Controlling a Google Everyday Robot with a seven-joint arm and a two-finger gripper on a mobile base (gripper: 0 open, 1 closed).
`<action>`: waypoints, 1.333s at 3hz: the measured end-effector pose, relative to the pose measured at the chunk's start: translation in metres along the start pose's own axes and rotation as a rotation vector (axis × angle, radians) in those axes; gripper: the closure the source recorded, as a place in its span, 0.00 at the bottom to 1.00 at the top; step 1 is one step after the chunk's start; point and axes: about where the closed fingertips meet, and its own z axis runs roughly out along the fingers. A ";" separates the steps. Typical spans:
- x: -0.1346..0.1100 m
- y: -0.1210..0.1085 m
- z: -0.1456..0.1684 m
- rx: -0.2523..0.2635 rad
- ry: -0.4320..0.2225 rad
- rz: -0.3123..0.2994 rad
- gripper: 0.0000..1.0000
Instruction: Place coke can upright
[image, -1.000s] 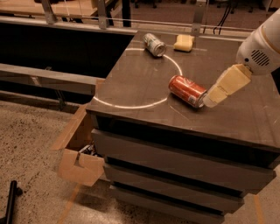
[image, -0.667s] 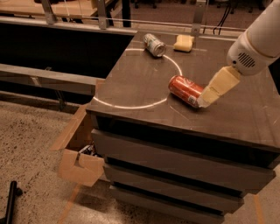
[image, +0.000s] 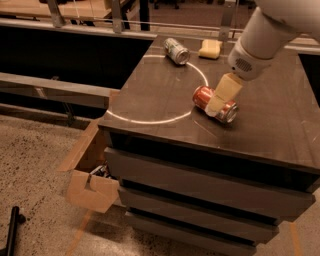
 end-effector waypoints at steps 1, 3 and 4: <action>-0.021 0.000 0.017 -0.005 0.053 0.009 0.00; -0.033 -0.015 0.062 0.050 0.143 0.099 0.00; -0.034 -0.024 0.075 0.067 0.167 0.130 0.15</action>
Offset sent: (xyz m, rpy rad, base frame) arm 0.0611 0.0258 -0.0575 -0.1338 0.0626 -0.1814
